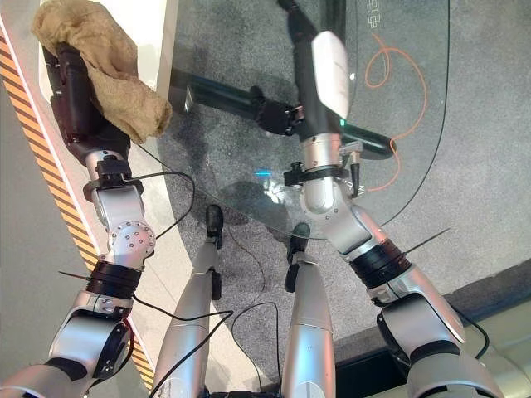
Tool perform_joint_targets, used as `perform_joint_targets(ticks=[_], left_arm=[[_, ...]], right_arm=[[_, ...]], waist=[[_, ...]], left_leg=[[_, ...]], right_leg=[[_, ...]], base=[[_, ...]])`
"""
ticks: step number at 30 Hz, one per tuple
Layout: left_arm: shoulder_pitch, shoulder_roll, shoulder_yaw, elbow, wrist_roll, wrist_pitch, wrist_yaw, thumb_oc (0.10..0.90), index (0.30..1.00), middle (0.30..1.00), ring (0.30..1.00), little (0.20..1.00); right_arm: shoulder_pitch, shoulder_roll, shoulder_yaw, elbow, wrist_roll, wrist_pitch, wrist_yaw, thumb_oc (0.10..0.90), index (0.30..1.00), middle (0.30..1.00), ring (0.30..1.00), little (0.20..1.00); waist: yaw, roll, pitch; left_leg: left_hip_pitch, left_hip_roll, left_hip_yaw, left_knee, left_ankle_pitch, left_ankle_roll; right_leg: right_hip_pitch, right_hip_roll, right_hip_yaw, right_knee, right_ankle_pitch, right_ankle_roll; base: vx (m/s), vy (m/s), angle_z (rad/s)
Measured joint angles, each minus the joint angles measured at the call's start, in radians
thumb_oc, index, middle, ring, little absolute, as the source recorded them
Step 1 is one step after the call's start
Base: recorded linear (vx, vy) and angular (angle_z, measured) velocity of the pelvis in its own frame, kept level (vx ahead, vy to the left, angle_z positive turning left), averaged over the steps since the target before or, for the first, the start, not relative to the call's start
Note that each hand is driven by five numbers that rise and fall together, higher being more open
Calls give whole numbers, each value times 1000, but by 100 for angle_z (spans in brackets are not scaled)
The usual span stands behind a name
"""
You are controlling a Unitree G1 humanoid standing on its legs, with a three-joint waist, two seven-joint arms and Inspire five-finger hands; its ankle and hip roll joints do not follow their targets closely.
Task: Wipe the table with a cloth and put it in the basket.
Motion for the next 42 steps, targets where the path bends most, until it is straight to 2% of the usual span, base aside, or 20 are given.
perform_joint_targets(ticks=[4, 10, 14, 18, 19, 26, 31, 33, 42], left_arm=[[-12, 28, -1, 16, 66, 0, 40, 100, 300, 300, 300, 200], [-110, 127, -4, 151, 190, -23, 166, 100, 300, 300, 300, 200], [-181, 210, -20, 245, 242, -24, 251, 100, 300, 300, 300, 200], [-253, 269, -33, 304, 260, -24, 333, 100, 300, 300, 300, 200], [-290, 288, -64, 353, 272, -22, 359, 100, 300, 300, 300, 200], [-408, 347, -173, 482, 351, -14, 444, 100, 300, 300, 300, 200], [-431, 351, -211, 538, 403, 12, 481, 100, 300, 300, 300, 200], [-443, 372, -253, 598, 434, 43, 496, 100, 300, 300, 300, 200], [-446, 385, -264, 659, 498, 137, 542, 100, 300, 300, 300, 200]], right_arm=[[0, -1, -31, 101, 11, -6, -99, 800, 900, 900, 900, 900], [0, -6, -104, 393, 182, -31, -223, 800, 900, 900, 900, 900], [1, -13, -104, 588, 305, -87, -235, 800, 900, 900, 900, 900], [19, -13, -125, 762, 417, -175, -231, 800, 900, 900, 900, 900], [16, -13, -133, 812, 433, -201, -228, 800, 900, 900, 900, 900], [32, -13, -166, 1014, 483, -240, -171, 800, 900, 900, 900, 900], [51, -13, -172, 1072, 483, -221, -124, 800, 900, 900, 900, 900], [50, -13, -172, 1104, 493, -212, -81, 800, 900, 900, 900, 900], [96, -13, -172, 1119, 492, -145, -6, 800, 900, 900, 900, 900]], waist=[[-7, 0, 0], [-12, 0, 0], [-21, 0, 0], [-30, 0, 0], [-28, 0, 0], [-34, 0, 0], [-47, 0, 0], [-59, 0, 0], [-63, 0, 0]], left_leg=[[0, 1, 4, 0, 0, 0], [0, 1, 26, 0, -1, 2], [1, 2, 36, -1, -2, 3], [4, 4, 46, -3, -2, 3], [7, 4, 48, -4, -2, 3], [18, 10, 52, -12, -1, 3], [18, 10, 52, -12, -1, 3], [19, 10, 52, -10, 0, 3], [19, 11, 52, -5, 0, 3]], right_leg=[[-3, 1, 9, 0, 1, 0], [-16, 2, 26, -3, 9, 4], [-19, 3, 32, -5, 11, 5], [-20, 5, 41, -12, 16, 7], [-19, 6, 44, -12, 17, 7], [-15, 12, 50, -16, 22, 7], [-15, 12, 51, -14, 22, 7], [-15, 11, 51, -12, 23, 7], [-16, 13, 53, -7, 24, 5]], base=[[-1, 28, -3], [0, 51, -7], [3, 43, -5], [15, 17, -5], [13, 5, -6], [7, 2, -4], [6, 7, 0], [13, 18, 0], [3, 7, 0]])
